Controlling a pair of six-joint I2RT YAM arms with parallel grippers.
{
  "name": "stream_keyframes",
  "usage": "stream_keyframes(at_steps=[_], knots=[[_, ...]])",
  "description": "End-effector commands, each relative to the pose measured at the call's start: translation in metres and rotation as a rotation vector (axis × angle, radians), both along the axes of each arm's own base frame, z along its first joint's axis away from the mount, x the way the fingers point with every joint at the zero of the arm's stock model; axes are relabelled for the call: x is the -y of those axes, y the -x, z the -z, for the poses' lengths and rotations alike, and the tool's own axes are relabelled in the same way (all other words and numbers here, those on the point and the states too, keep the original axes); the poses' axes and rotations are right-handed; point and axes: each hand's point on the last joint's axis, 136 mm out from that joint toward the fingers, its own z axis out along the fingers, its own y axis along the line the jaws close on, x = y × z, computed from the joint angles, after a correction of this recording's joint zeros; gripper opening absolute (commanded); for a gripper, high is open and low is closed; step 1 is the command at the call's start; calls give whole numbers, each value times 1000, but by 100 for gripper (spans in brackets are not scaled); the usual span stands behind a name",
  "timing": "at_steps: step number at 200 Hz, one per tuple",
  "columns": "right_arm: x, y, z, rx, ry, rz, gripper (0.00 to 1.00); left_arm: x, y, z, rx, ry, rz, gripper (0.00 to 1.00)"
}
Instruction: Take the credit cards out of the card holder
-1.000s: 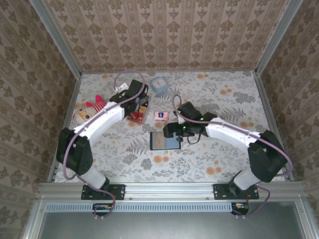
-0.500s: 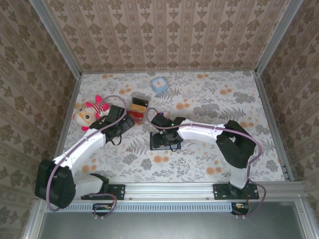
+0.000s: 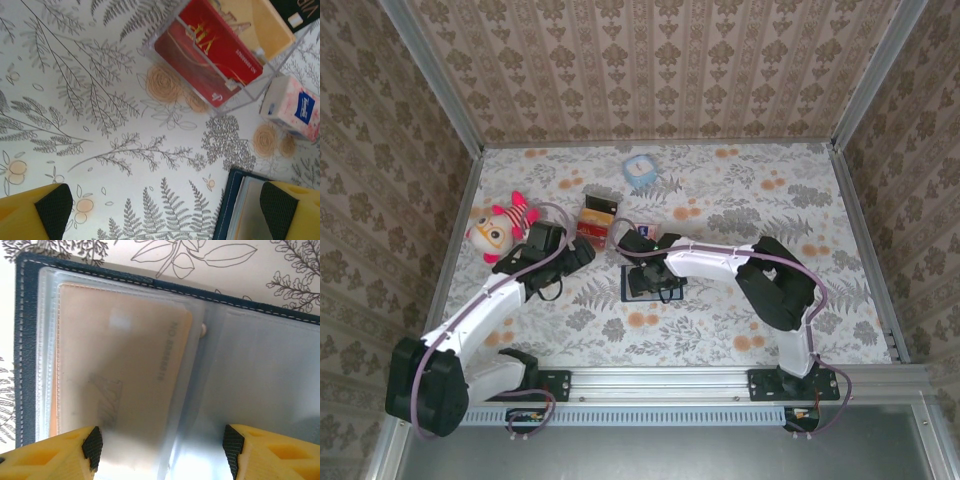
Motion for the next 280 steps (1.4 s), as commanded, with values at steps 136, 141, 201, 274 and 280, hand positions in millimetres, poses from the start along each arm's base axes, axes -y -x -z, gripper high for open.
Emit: stream_keyframes(at_steps=[136,141,201,274,280], knots=[[26,14,26,-103,-88,64,47,115,18,5,-89,384,390,66],[26,14,26,-103,-92,66,47,118,19,7,-95,391,395,64],[26,13,23,-96,-115,74,46,150,27,31,-175,397,460,45],[30,14,28,-96,-92,74,44,152,26,55,-238,377,430,29],[30,14,28,-97,-93,75,43,152,27,56,-240,377,429,28]])
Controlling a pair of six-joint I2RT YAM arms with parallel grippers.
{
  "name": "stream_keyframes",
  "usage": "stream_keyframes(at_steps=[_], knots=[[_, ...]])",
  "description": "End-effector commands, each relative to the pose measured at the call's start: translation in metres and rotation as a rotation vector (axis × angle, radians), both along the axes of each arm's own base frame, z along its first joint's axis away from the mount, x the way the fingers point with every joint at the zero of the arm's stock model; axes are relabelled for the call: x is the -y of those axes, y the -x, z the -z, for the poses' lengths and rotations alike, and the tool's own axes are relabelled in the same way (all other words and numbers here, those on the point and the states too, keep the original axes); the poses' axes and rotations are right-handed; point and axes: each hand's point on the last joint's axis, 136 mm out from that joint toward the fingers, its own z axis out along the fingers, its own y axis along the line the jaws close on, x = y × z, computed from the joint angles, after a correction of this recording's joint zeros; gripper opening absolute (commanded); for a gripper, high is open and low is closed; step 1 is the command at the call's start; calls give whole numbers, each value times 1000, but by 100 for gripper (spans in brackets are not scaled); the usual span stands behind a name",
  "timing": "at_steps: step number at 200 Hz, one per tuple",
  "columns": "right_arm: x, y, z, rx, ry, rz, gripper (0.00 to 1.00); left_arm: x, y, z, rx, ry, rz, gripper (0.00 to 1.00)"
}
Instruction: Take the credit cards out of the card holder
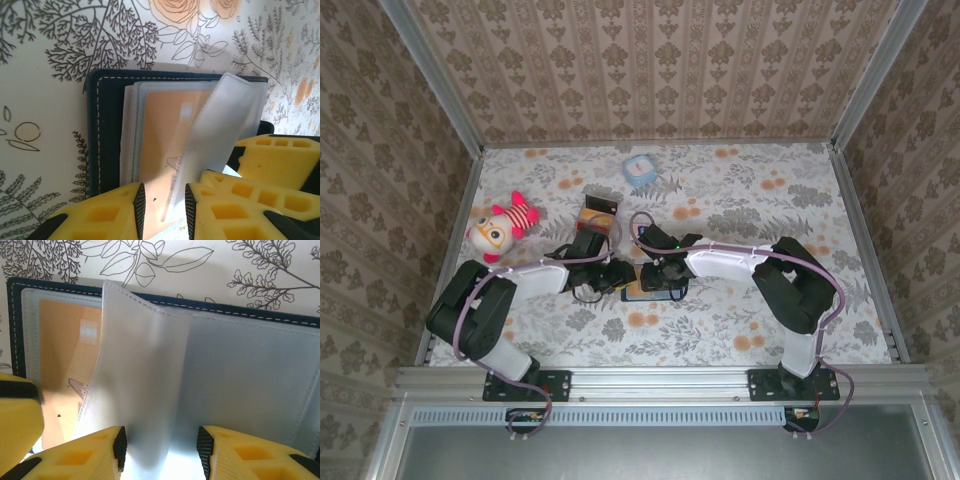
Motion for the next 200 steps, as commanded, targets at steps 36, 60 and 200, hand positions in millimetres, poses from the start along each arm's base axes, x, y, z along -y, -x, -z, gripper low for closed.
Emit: stream_keyframes(at_steps=[36,60,200], knots=[[17,17,26,-72,63,2,38,12,-7,-8,7,42,4,27],[12,15,22,-61,34,1,36,19,-8,-16,20,80,22,27],[2,6,-10,-3,-65,44,24,32,2,-8,3,102,81,21]])
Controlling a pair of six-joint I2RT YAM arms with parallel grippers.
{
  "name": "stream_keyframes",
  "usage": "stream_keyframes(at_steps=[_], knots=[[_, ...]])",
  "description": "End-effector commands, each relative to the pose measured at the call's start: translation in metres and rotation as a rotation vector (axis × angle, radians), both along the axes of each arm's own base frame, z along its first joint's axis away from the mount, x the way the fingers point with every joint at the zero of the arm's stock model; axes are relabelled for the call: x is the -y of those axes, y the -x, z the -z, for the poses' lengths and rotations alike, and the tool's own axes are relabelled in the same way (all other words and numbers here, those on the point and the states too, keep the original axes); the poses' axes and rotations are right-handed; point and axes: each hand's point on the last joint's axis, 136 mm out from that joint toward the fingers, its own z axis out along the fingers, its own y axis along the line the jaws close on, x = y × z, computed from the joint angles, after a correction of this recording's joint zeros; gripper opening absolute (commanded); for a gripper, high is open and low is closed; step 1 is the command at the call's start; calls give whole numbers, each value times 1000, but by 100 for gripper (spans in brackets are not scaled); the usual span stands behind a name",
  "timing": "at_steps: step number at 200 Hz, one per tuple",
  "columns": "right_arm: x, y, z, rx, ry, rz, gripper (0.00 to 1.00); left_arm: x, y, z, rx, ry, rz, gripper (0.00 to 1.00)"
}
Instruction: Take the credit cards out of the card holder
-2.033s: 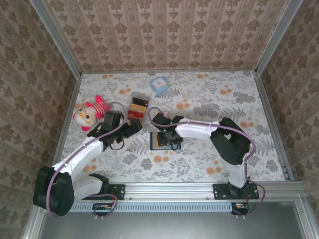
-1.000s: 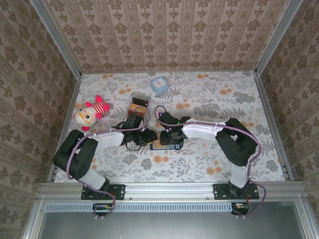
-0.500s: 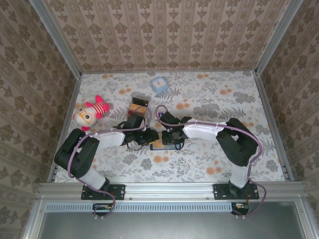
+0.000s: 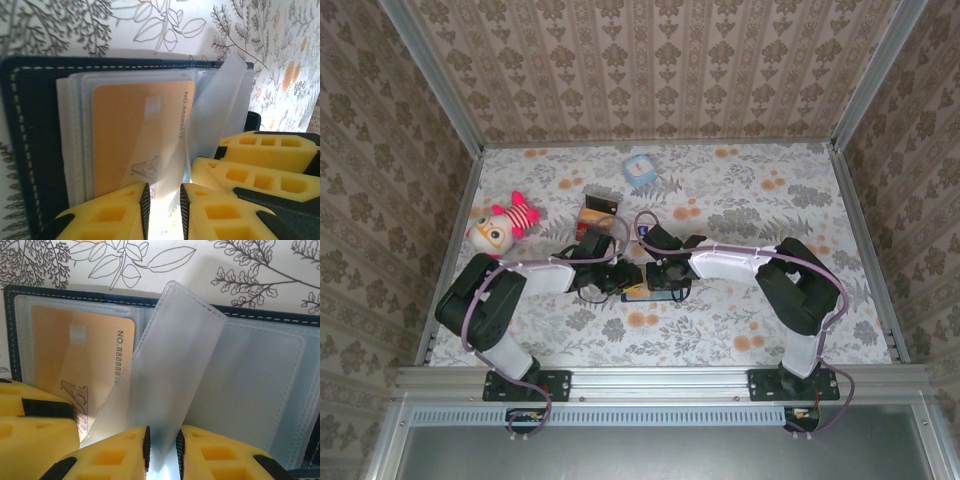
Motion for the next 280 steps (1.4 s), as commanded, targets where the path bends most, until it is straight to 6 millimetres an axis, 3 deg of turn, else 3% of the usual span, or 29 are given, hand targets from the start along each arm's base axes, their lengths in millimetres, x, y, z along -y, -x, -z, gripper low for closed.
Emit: stream_keyframes(at_steps=[1,34,98,182,218,230,257,280], knots=[[-1,5,-10,-5,-42,11,24,10,-4,-8,19,31,19,21],[-6,3,-23,21,-89,12,28,9,-3,1,4,23,20,20],[1,-2,-52,96,-143,53,37,22,-7,-10,24,119,34,26],[49,-10,-82,225,-139,226,44,48,-7,-38,62,239,108,33],[72,-10,-80,250,-116,287,49,67,-10,-37,62,228,130,39],[75,-9,-89,267,-142,296,51,71,-11,-36,57,225,136,41],[74,-7,-88,251,-152,268,57,68,-17,-35,60,199,104,45],[62,-6,-87,232,-186,208,61,52,-22,-38,83,151,66,48]])
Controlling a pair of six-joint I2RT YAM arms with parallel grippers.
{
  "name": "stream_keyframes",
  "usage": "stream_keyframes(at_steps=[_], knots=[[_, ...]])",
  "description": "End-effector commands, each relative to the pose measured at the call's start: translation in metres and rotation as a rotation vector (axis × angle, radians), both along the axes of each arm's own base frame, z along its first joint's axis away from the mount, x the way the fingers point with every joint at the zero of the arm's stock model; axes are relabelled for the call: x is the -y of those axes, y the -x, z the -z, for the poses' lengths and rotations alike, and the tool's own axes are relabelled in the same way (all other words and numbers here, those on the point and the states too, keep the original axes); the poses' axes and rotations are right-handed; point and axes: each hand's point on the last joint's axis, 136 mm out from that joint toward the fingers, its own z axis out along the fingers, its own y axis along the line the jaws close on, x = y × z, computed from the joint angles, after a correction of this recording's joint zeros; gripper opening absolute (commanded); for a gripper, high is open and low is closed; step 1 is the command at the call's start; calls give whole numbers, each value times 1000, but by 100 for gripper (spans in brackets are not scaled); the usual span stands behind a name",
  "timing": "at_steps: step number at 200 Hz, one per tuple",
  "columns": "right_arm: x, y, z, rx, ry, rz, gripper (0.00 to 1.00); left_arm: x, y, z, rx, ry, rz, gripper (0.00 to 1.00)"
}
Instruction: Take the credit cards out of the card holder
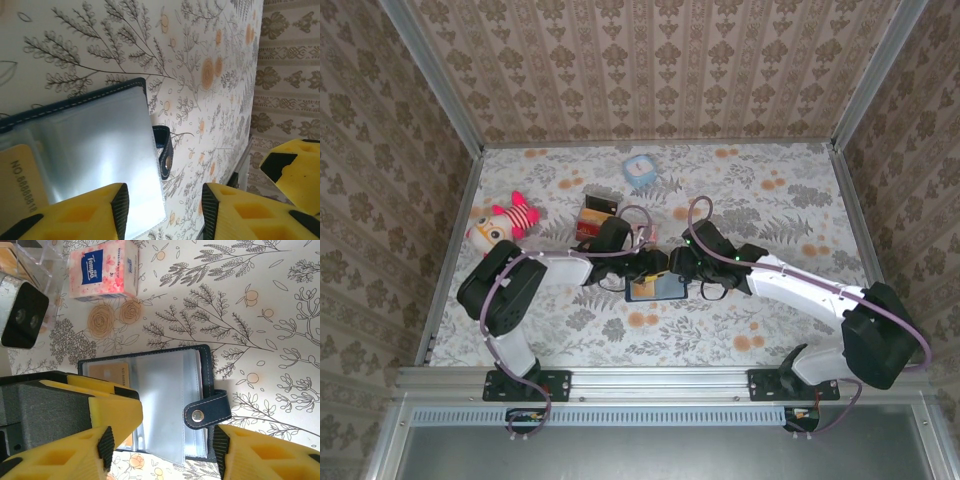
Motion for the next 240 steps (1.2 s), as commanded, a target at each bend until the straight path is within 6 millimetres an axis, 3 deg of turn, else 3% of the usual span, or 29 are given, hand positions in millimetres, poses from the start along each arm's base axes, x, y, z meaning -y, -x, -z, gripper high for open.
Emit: stream_keyframes(at_steps=[1,13,19,43,69,96,166,240], knots=[[-9,2,0,-4,-29,-59,61,-13,-9,-8,26,-43,-51,48],[-17,1,-3,-1,-57,-92,63,-25,-10,-12,37,-66,-75,50],[-23,1,6,-27,-55,-112,63,-32,-11,-14,41,-77,-94,51],[-48,0,14,-84,-103,-191,61,-61,-13,-11,40,-140,-169,51],[-72,0,32,-165,-155,-241,51,-83,-12,-7,51,-211,-213,50],[-83,-2,44,-201,-185,-249,41,-97,-8,2,42,-291,-227,46],[-74,-6,70,-268,-139,-208,26,-94,-8,15,12,-303,-214,32],[-78,-12,75,-274,-187,-208,21,-81,-19,24,-9,-259,-204,21]])
